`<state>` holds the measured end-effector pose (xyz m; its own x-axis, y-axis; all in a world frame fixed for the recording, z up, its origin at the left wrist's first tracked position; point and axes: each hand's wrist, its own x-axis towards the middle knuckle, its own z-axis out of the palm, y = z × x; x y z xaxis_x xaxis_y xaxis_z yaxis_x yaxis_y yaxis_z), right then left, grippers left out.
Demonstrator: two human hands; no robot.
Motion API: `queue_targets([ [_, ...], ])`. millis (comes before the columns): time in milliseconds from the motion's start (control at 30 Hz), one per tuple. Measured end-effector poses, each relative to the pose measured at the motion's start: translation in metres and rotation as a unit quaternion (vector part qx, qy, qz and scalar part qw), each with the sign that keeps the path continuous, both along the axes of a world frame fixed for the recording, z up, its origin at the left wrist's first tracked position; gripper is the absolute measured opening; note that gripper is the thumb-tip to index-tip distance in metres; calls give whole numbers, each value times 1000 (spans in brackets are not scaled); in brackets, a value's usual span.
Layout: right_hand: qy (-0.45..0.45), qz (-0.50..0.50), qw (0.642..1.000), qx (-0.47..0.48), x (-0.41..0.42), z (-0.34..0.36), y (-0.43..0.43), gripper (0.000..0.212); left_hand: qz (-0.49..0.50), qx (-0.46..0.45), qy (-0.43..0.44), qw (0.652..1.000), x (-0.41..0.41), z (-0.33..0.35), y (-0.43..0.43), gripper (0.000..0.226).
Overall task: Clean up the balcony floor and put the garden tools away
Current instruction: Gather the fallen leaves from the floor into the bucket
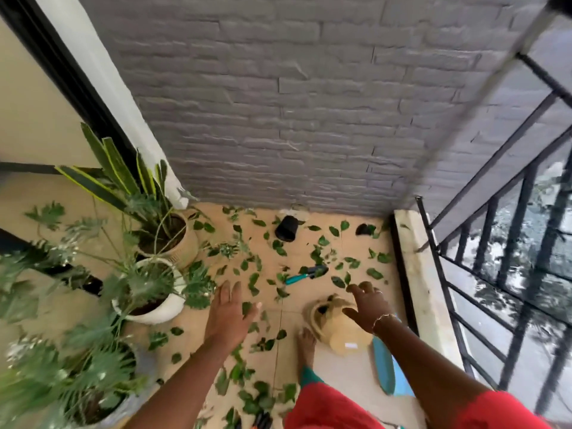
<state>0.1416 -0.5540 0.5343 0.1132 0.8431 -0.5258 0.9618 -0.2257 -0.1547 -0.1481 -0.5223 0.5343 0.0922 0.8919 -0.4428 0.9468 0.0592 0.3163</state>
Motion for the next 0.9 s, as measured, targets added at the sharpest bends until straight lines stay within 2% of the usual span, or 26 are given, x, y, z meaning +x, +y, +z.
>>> queue_targets([
  [133, 6, -2, 1000, -7, 19, -2, 80, 55, -20, -21, 31, 999, 12, 7, 67, 75],
  [233, 15, 8, 1000, -5, 25, 2, 134, 55, -30, -5, 45, 999, 19, 14, 116, 72],
  [367, 12, 32, 999, -3, 24, 8, 194, 50, 12, 4, 31, 999, 15, 14, 162, 68],
  [633, 25, 71, 997, -13, -16, 1, 284, 50, 70, -24, 28, 997, -24, -6, 216, 65],
  [900, -15, 98, 994, -37, -66, -7, 401, 52, 74, -22, 4, 997, -78, -31, 338, 66],
])
